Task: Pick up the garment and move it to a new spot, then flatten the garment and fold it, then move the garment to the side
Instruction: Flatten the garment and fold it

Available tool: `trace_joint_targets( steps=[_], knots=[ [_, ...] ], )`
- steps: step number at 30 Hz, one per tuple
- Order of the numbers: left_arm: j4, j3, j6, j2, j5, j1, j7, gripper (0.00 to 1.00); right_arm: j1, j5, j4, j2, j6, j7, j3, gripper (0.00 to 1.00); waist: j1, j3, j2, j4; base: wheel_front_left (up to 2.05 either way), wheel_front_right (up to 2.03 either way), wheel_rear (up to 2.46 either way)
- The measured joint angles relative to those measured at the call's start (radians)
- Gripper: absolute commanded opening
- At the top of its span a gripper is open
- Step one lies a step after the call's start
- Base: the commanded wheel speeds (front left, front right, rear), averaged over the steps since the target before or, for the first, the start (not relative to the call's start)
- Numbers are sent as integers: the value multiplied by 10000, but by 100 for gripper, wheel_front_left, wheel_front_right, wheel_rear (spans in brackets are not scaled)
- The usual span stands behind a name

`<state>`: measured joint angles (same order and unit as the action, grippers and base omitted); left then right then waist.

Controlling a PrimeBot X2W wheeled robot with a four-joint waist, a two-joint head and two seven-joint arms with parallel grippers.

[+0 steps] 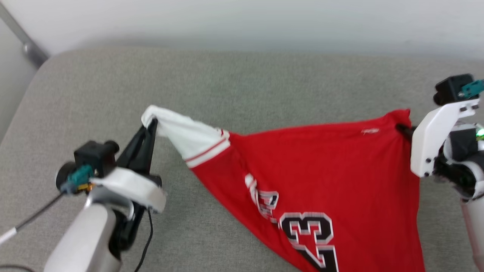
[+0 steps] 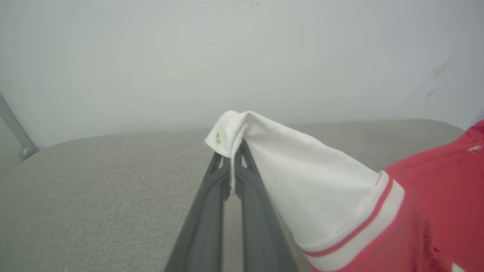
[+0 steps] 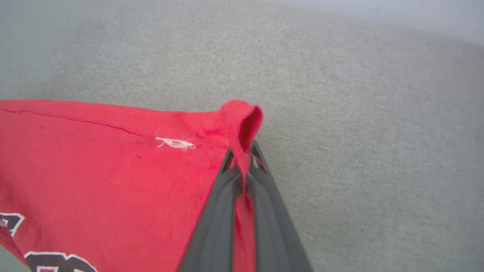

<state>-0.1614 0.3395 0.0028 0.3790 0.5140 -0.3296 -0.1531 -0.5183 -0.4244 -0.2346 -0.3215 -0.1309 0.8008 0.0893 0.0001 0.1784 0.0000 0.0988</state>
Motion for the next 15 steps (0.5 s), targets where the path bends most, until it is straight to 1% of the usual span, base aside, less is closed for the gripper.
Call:
trace_joint_targets(
  steps=[4,7,11,15],
  knots=[
    [-702,21,-109,-36,-15,-1337,399,0,-538,163,-426,-56,-2,-725,-391,0,0,-561,0,-140,0,0,0],
    [-1524,-8,-217,-211,-4,-2593,548,0,-1134,309,-725,-67,-2,-1197,-570,0,-1,-813,0,-257,0,0,0],
    [-2830,-121,-474,-307,6,-4424,621,0,-2124,518,-1133,-107,-4,-1856,-775,0,-1,-826,0,-438,0,0,0],
    [-4075,-268,-619,-316,2,-6142,564,0,-3307,834,-1499,-90,-8,-2426,-849,0,0,-529,0,-576,0,0,0]
  ],
)
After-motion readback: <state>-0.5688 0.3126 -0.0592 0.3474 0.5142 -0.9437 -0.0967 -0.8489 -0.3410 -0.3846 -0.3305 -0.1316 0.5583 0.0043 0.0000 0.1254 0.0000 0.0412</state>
